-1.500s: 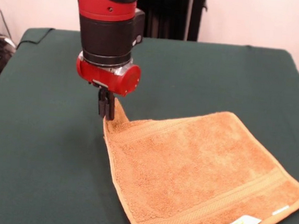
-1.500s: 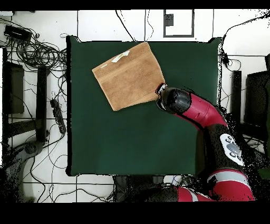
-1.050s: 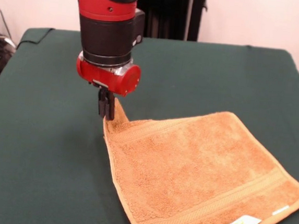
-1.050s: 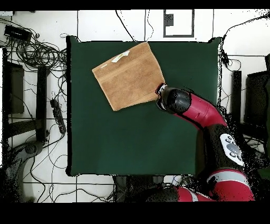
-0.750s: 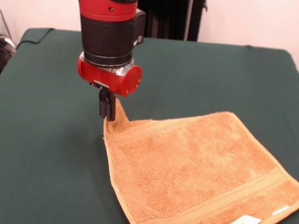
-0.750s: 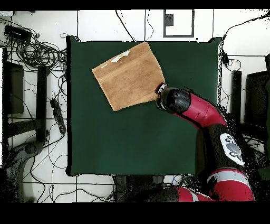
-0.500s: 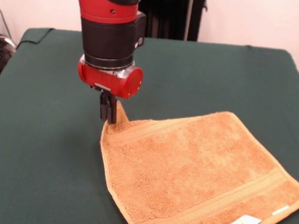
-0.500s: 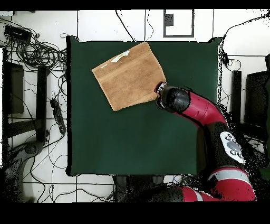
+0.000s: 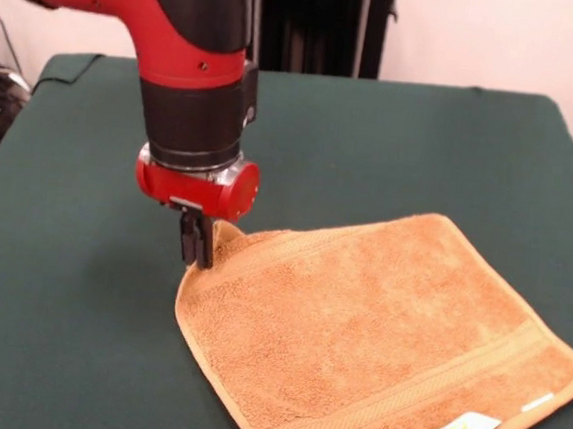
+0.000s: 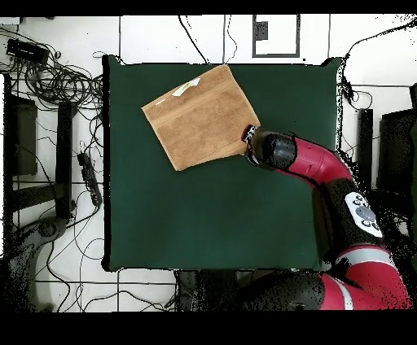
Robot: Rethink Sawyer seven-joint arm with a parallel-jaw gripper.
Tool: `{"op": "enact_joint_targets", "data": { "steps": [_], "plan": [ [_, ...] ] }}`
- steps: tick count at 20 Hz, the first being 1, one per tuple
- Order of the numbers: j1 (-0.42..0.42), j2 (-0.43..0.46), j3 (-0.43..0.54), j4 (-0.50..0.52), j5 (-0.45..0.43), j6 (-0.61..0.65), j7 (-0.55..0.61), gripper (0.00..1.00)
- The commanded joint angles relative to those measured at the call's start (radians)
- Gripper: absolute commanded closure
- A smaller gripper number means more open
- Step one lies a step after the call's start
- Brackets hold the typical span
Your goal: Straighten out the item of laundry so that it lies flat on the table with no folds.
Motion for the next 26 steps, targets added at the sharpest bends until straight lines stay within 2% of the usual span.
{"op": "enact_joint_targets", "data": {
  "steps": [1,9,16,21,26],
  "plan": [
    [-0.029,0.053,0.233,-0.038,-0.141,0.143,-0.339,1.00],
    [-0.082,0.060,0.336,-0.054,-0.261,0.187,-0.396,1.00],
    [-0.108,0.060,0.410,-0.096,-0.361,0.329,-0.555,1.00],
    [-0.110,0.062,0.418,-0.118,-0.388,0.384,-0.578,1.00],
    [-0.105,0.062,0.422,-0.160,-0.401,0.435,-0.653,1.00]
  ]
}}
